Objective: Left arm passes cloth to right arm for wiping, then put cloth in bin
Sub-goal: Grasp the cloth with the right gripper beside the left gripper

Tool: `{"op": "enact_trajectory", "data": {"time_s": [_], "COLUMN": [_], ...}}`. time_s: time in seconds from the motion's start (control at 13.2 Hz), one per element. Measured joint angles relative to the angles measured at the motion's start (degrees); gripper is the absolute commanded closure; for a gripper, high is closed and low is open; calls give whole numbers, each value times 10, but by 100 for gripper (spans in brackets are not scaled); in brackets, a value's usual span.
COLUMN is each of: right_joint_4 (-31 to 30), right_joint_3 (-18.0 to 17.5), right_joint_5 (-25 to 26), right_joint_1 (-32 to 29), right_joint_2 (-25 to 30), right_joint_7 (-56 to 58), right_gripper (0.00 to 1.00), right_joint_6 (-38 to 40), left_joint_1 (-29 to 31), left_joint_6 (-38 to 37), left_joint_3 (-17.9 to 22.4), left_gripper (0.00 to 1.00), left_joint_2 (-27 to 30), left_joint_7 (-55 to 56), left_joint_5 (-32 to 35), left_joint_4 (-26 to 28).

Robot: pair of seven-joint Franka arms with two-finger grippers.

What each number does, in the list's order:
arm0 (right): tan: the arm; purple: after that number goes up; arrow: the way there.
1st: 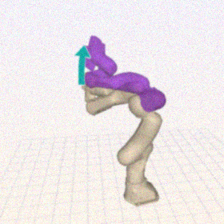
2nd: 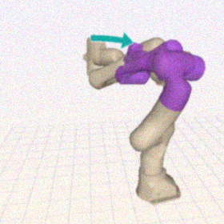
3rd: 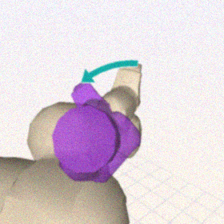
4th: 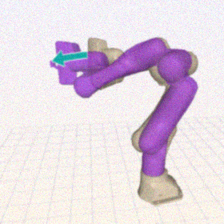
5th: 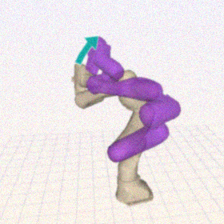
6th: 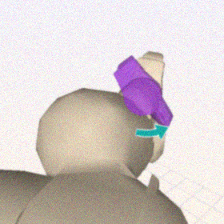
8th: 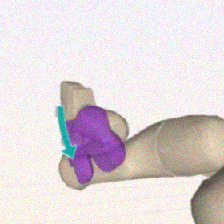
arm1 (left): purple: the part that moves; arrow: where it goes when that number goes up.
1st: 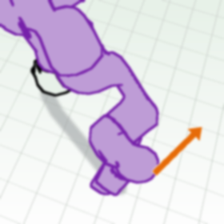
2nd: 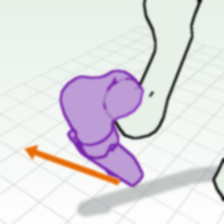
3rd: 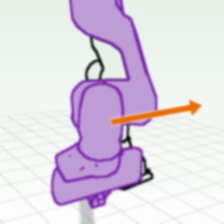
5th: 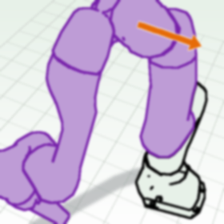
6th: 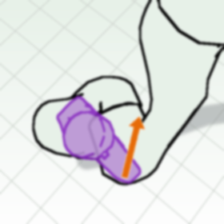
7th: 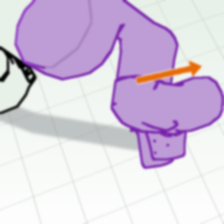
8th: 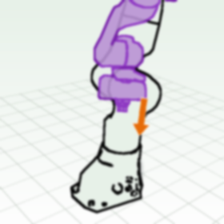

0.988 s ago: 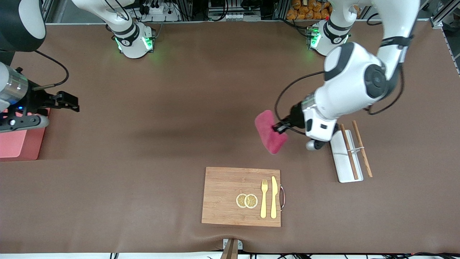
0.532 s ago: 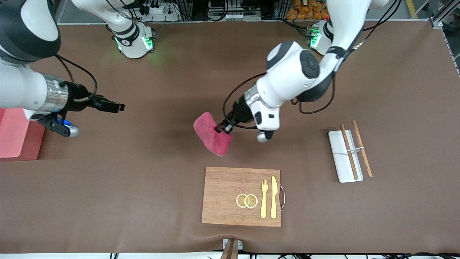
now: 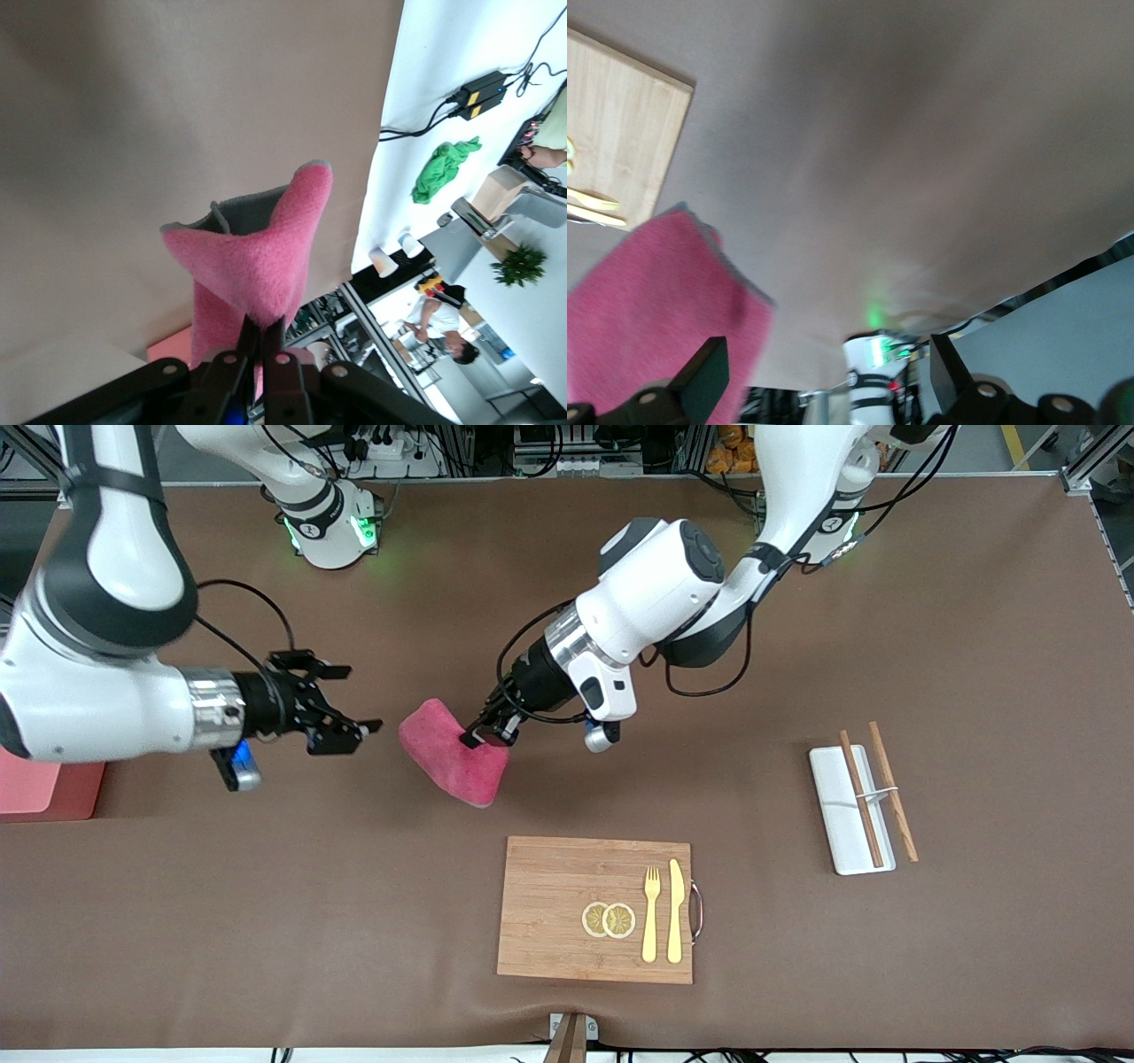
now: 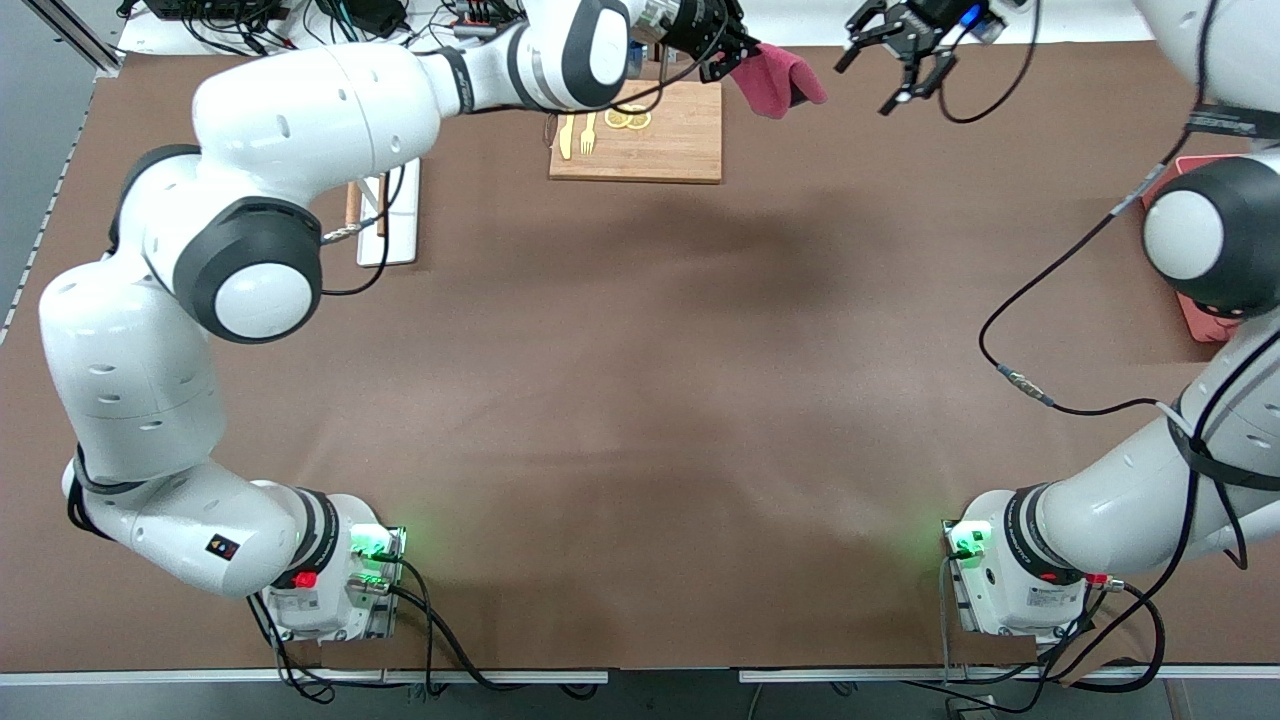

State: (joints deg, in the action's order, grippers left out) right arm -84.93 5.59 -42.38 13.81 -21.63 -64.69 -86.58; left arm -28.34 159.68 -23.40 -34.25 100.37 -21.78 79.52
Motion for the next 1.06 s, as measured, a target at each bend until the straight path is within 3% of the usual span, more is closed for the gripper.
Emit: {"op": "enact_trajectory", "data": {"time_s": [0.3,0.46,0.61,0.68,0.76,0.91,1.06], "right_joint_4": [0,0,0,0,0,-1,-1], "right_joint_3": [0,0,0,0,0,0,0], "right_joint_5": [-48,-59,-63,-65,-68,-80,-84], "right_joint_1": [22,34,42,43,46,54,63], "right_joint_2": [-31,-35,-38,-40,-43,-47,-48], "right_joint_7": [-35,-51,-60,-61,-61,-61,-61], "right_gripper": [0,21,32,44,57,97,100], "right_joint_6": [-53,-79,-84,-84,-84,-86,-95], "left_joint_1": [-20,-23,-24,-24,-24,-24,-24], "left_joint_6": [53,53,53,53,53,53,53], "left_joint_3": [0,0,0,0,0,0,0], "left_gripper": [100,100,100,100,100,100,100], "left_joint_2": [-19,-22,-22,-23,-23,-23,-24], "left_joint_7": [27,30,31,31,31,31,31], "left_joint_5": [0,0,0,0,0,0,0], "left_joint_4": [-2,-3,-3,-3,-3,-3,-3]}}
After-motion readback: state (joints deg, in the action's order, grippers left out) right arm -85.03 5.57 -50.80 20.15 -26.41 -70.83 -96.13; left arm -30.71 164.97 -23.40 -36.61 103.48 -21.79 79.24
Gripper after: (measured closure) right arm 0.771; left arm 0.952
